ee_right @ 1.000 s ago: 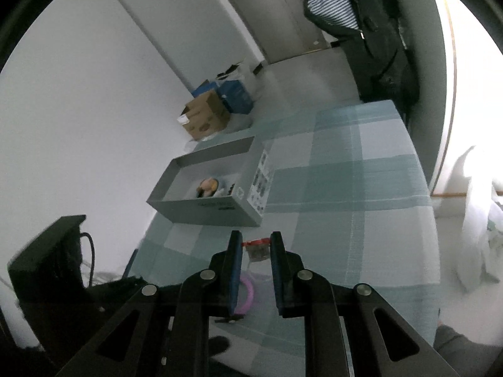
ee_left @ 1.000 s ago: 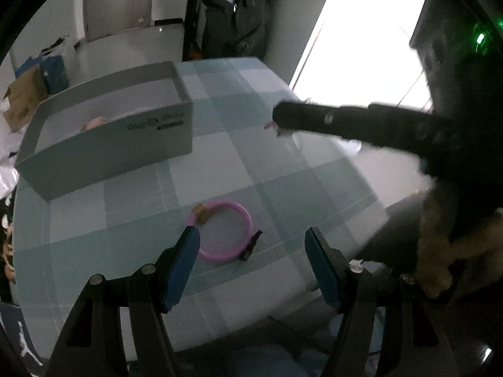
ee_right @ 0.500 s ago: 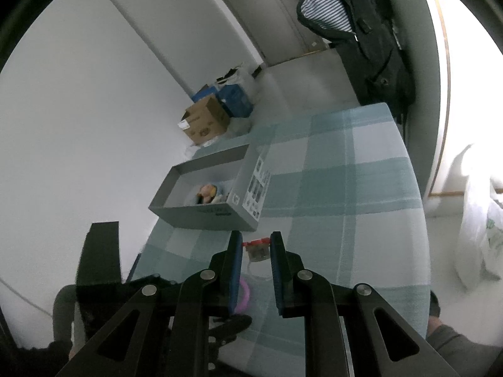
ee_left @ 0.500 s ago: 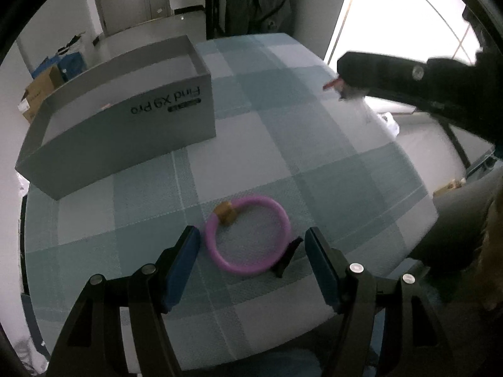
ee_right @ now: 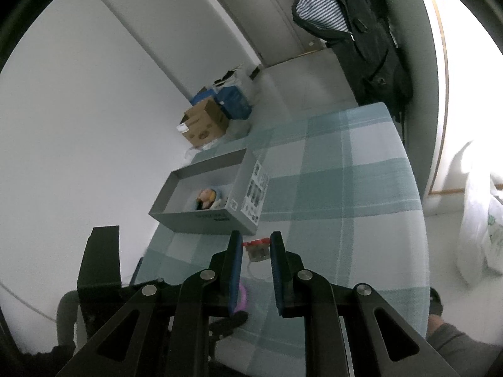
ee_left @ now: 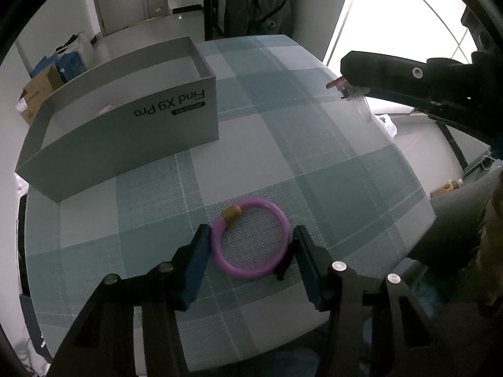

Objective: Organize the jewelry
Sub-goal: 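Grasp the pink ring with the left tool while the right tool holds the red item, then carry the pink ring over the box with the left tool while the right tool carries the red item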

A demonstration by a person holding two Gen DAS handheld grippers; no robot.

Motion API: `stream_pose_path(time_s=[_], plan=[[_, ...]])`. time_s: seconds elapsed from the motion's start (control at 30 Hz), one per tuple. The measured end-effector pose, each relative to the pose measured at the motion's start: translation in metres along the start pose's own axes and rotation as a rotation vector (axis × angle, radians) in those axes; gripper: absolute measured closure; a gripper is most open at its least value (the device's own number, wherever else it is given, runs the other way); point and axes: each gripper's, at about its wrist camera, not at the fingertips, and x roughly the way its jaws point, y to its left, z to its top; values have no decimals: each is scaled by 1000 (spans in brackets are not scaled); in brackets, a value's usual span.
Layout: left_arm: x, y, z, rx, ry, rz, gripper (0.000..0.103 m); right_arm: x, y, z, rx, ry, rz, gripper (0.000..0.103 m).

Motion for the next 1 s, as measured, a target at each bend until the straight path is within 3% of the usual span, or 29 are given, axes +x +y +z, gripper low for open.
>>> stream_pose_path(time_s=[0.27, 0.57, 1.0], plan=[[-16, 7, 3, -39, -52, -16, 57, 1, 2, 2, 7, -4, 8, 86], [-45, 40, 19, -164, -158, -58, 57, 9, 17, 14, -1, -24, 48, 86], [-55, 86, 41, -321, -238, -115, 57, 39, 37, 39, -2, -18, 105, 86]])
